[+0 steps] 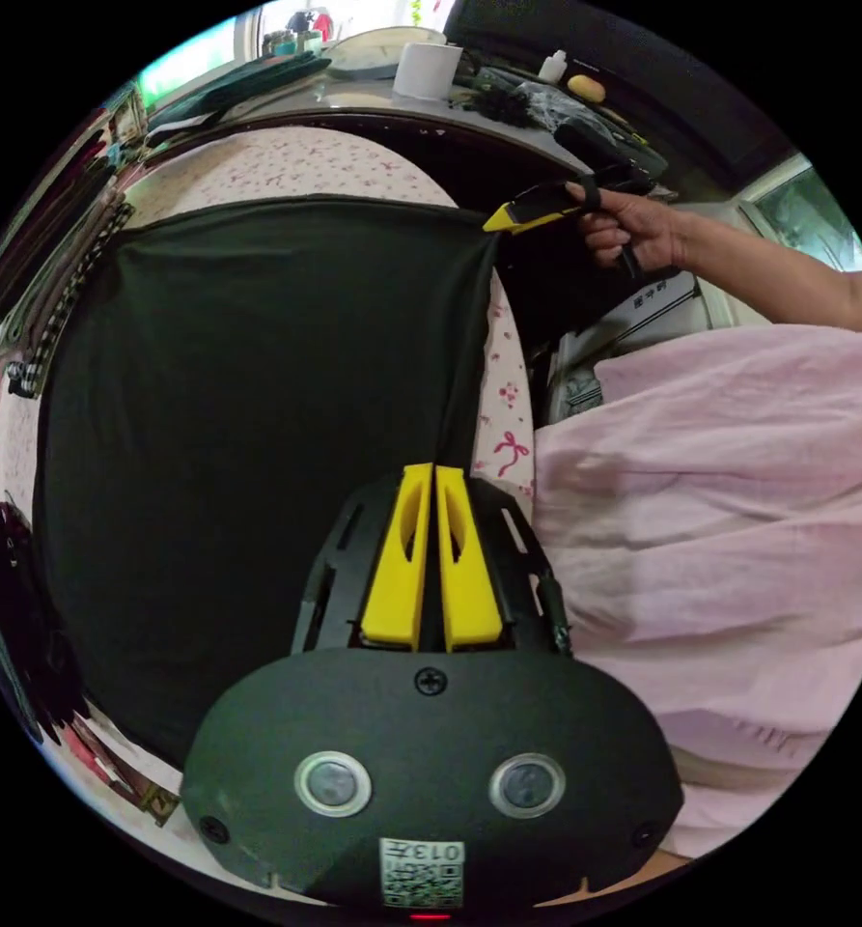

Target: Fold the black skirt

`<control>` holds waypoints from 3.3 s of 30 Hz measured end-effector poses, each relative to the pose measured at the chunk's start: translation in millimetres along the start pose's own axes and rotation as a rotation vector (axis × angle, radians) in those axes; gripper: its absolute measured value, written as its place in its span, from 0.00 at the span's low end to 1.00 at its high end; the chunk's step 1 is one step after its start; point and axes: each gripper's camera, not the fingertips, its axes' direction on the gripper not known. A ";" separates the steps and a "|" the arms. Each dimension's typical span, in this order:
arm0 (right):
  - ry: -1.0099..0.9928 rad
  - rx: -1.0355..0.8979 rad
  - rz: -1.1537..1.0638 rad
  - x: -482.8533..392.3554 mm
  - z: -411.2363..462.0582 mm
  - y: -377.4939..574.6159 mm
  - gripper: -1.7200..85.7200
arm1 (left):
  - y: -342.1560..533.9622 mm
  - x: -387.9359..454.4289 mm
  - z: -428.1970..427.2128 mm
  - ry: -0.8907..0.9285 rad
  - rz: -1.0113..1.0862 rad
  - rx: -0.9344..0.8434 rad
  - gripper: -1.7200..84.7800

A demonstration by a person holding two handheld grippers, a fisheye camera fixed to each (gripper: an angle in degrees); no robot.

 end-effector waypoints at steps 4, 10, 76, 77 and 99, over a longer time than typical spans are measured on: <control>0.120 0.050 -0.177 -37.6 -19.9 -3.2 0.04 | -18.3 -2.9 -37.0 -0.003 -0.014 0.060 0.02; 0.308 0.006 -0.206 -43.5 -1.1 -10.1 0.04 | -39.3 -12.8 -34.4 0.059 -0.053 0.048 0.02; 0.516 -0.142 -0.662 -90.6 335.2 -300.7 0.11 | -255.4 -425.1 -98.3 -0.236 -0.280 0.210 0.12; 0.510 -0.132 -0.639 -87.2 333.6 -303.4 0.12 | -259.0 -426.0 -95.4 -0.219 -0.262 0.209 0.12; 0.570 -0.039 -0.356 -17.8 262.5 -324.0 0.06 | -282.0 -436.2 -60.6 -0.254 -0.218 0.236 0.05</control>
